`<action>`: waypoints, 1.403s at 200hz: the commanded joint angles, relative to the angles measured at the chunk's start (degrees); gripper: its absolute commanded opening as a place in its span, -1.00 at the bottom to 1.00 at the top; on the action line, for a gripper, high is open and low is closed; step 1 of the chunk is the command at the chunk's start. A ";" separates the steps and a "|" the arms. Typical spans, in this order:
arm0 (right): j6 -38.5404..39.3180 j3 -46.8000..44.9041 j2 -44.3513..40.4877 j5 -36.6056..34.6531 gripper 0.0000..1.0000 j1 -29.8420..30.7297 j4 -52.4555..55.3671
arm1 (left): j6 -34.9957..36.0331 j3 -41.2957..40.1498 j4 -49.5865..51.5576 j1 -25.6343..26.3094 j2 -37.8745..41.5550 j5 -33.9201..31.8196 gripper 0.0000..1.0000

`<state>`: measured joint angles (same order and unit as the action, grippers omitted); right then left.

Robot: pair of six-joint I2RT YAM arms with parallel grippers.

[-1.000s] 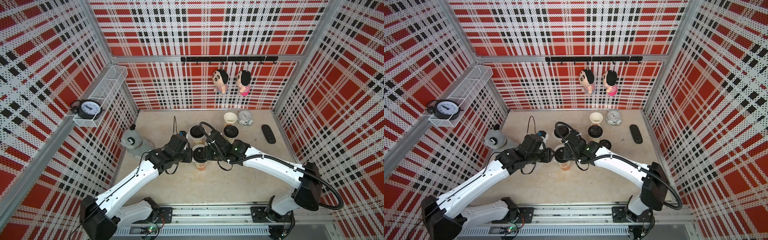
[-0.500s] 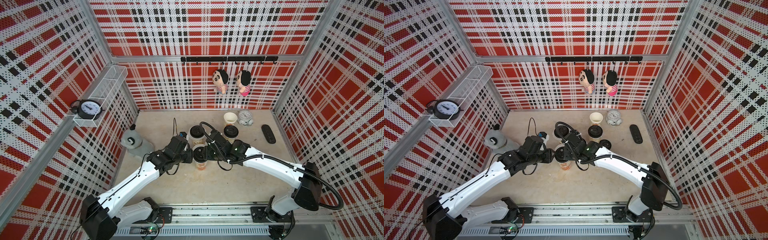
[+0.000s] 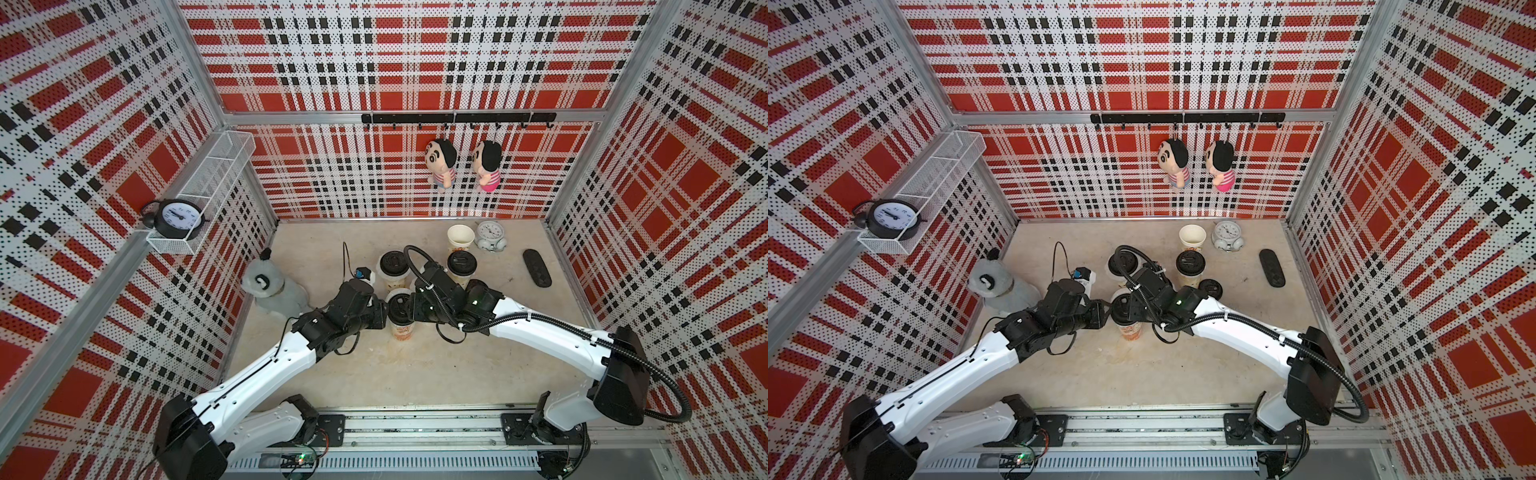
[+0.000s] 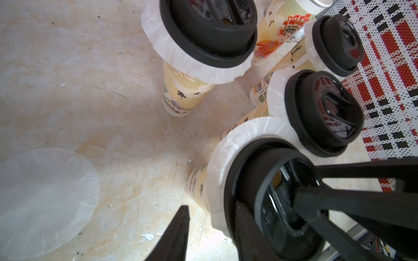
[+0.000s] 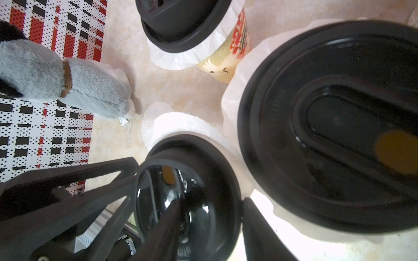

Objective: Put the leak-proof paper on the milk tea cups
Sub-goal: Secure the cup lid on the cup.

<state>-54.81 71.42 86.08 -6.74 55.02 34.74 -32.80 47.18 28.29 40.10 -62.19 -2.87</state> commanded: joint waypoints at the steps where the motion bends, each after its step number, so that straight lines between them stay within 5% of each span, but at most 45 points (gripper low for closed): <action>1: -1.15 -4.13 1.14 0.00 -0.09 0.87 7.65 | -1.66 -4.11 8.27 3.39 -3.53 3.03 -0.24; 155: -1.20 -7.00 2.58 0.94 -0.09 0.91 4.11 | -11.17 -7.11 9.18 5.88 -3.75 -2.53 -0.11; 280: -1.10 -5.53 4.27 0.87 -0.10 0.92 4.28 | -4.89 4.98 8.10 0.61 -6.53 -3.42 0.03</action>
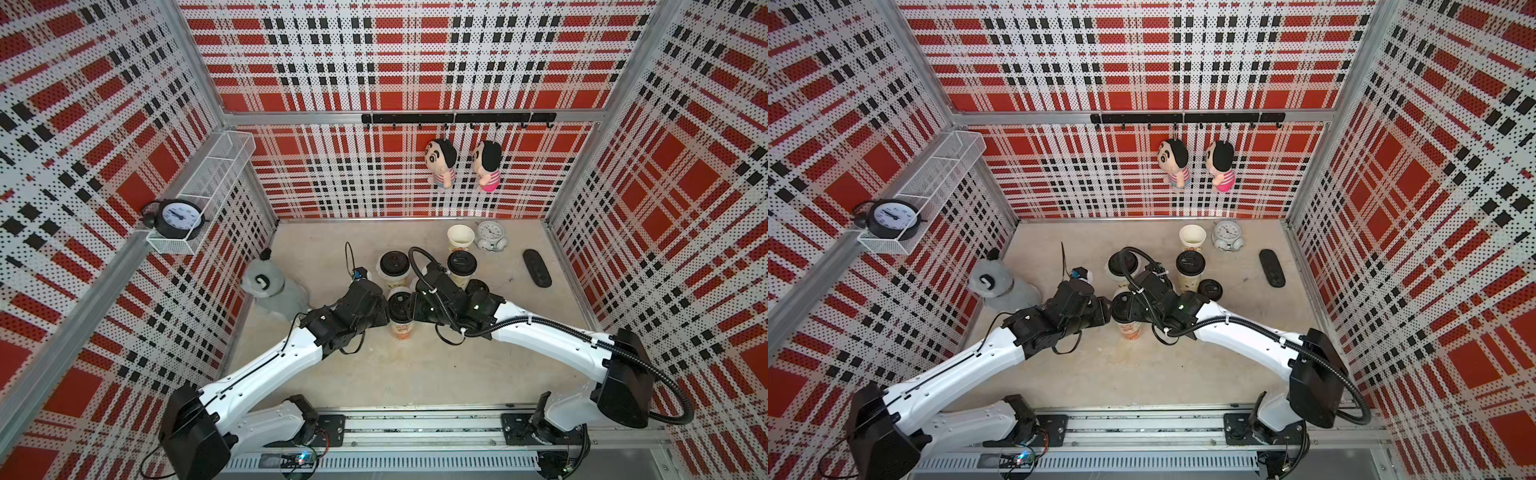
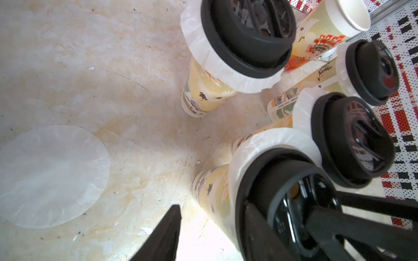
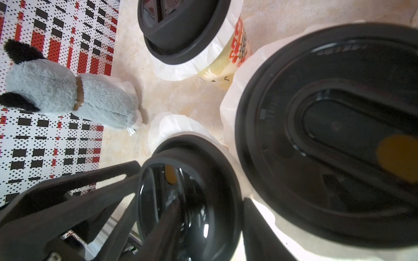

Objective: Put the leak-proof paper on the milk tea cups
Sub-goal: Secure the cup lid on the cup.

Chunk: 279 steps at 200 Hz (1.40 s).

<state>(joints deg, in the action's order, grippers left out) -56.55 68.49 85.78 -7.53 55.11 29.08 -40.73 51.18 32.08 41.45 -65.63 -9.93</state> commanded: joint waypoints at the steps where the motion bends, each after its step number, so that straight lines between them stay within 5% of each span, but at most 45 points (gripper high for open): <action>1: 0.65 -2.63 4.62 1.65 -0.10 0.81 9.90 | 3.08 1.14 4.31 -0.79 -3.10 3.62 0.03; 170: -0.49 -1.04 3.54 0.70 -0.09 1.37 11.51 | 10.49 19.44 7.39 -2.78 -3.51 3.61 0.07; 279: 1.43 7.62 2.68 -1.84 0.23 1.40 13.35 | 10.25 13.49 5.65 -3.35 -1.96 4.90 0.06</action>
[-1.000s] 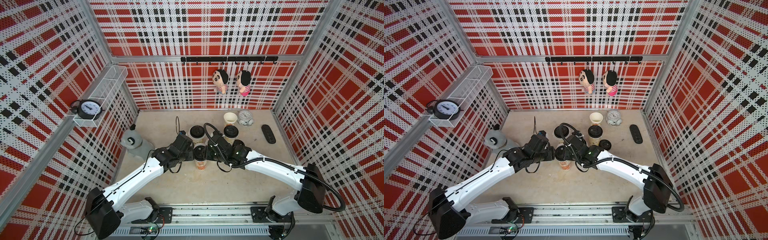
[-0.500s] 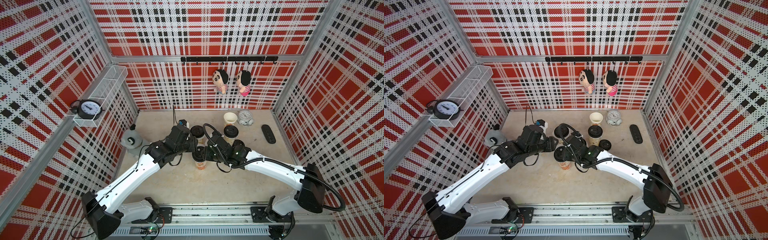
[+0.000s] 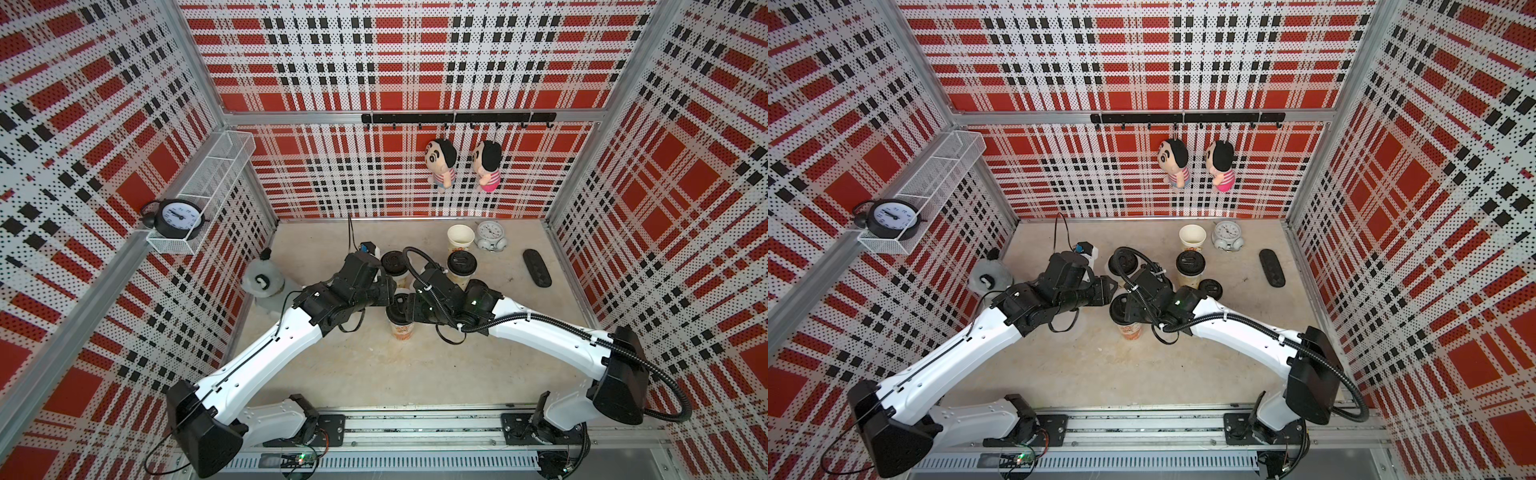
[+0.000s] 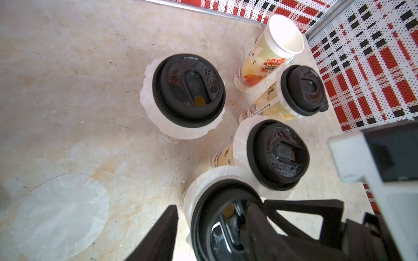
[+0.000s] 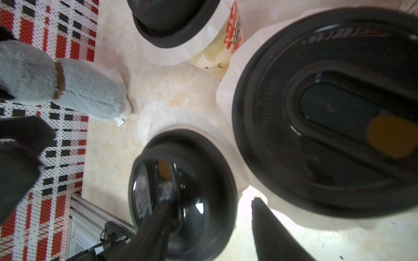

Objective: Put the leak-proof paper on the milk tea cups
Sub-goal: Secure the cup lid on the cup.

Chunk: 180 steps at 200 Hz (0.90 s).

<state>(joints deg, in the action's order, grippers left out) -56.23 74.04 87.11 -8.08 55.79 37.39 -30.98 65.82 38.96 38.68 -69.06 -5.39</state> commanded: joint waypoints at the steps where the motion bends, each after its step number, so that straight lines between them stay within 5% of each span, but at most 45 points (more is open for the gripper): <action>1: 1.16 2.16 1.42 -1.31 0.23 0.72 5.05 | 0.50 -1.23 -1.24 -0.60 1.56 0.37 0.06; 132: 2.98 7.44 1.40 -4.04 0.31 0.72 8.45 | 0.28 -3.70 -1.34 -2.21 4.11 2.50 0.04; 180: 1.87 5.44 -1.69 -5.47 0.22 0.72 8.49 | 1.12 -1.76 0.42 3.85 2.31 2.38 0.02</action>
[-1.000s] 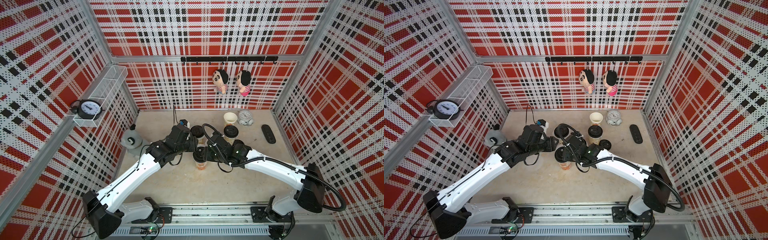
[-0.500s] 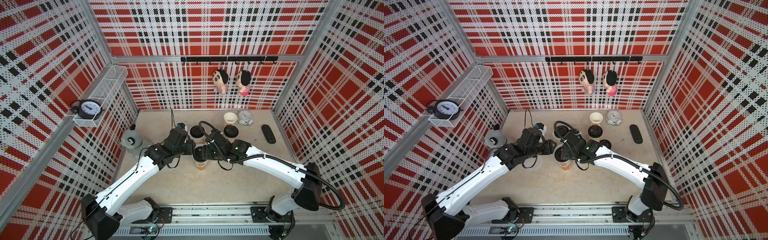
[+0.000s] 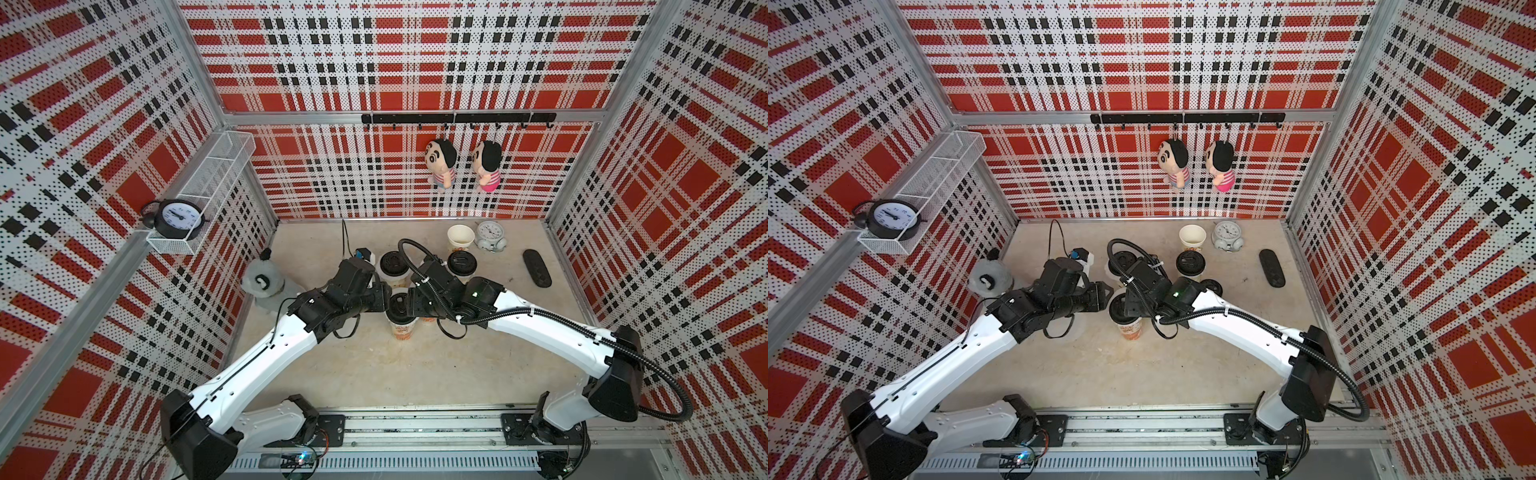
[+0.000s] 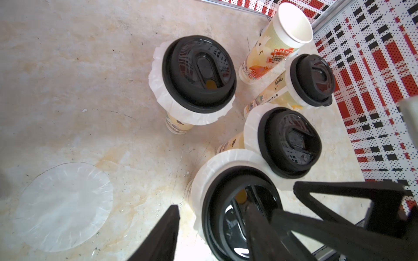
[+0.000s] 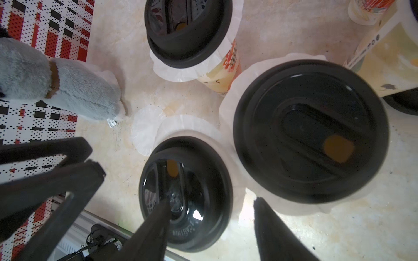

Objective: Put the leak-proof paper on the milk tea cups
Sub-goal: Secure the cup lid on the cup.

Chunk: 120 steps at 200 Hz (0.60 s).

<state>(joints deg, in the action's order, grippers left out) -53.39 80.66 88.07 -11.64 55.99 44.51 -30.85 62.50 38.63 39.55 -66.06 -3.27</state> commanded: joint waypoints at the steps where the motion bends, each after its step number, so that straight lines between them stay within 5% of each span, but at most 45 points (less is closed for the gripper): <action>1: -1.00 -1.20 -2.69 -1.94 0.22 0.52 1.41 | 1.02 1.57 0.79 3.11 -0.75 0.14 0.02; 120: -3.33 -7.26 -8.03 -3.18 0.17 0.53 1.23 | 0.78 0.62 2.06 5.54 -5.20 -4.25 0.02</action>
<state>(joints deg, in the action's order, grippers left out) -55.22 74.50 81.69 -13.82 55.99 45.60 -30.63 62.70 40.38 44.84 -70.28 -5.80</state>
